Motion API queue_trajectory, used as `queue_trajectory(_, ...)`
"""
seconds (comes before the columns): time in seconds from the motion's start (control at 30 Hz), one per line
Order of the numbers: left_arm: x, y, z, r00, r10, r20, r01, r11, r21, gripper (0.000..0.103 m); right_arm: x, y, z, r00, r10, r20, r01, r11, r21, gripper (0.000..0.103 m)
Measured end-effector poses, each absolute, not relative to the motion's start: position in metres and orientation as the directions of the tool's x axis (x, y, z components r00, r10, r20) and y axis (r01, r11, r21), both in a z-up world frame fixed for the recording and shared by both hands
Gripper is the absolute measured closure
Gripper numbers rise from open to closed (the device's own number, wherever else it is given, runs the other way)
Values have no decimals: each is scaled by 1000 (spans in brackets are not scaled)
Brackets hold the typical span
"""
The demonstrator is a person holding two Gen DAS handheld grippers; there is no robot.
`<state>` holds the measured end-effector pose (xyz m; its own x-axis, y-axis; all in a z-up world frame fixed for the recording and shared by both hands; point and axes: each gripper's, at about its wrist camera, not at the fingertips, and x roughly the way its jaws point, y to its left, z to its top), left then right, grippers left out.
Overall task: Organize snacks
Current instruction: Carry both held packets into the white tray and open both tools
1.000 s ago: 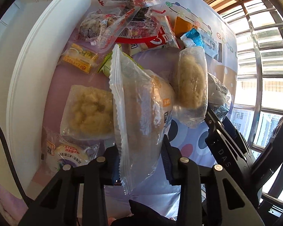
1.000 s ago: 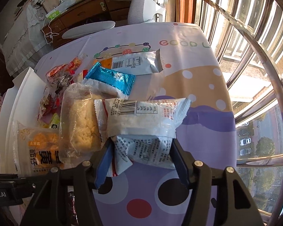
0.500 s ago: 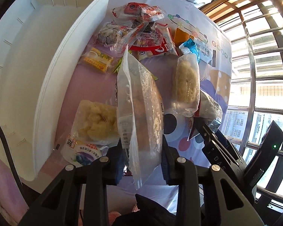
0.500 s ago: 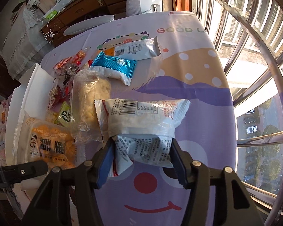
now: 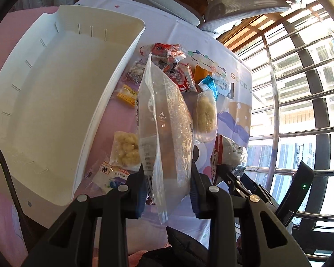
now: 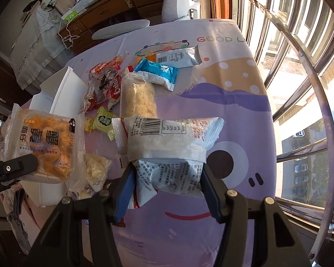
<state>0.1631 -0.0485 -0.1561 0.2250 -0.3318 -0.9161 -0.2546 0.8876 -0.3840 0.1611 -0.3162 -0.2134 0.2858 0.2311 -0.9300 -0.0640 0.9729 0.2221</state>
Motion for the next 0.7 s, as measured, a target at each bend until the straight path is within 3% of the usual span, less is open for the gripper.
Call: queue_trajectory(0.7, 128, 57, -106, 387, -384, -838, -42, 901, -431, 73, 105, -234, -162, 367, 198, -909, -15, 978, 207, 45)
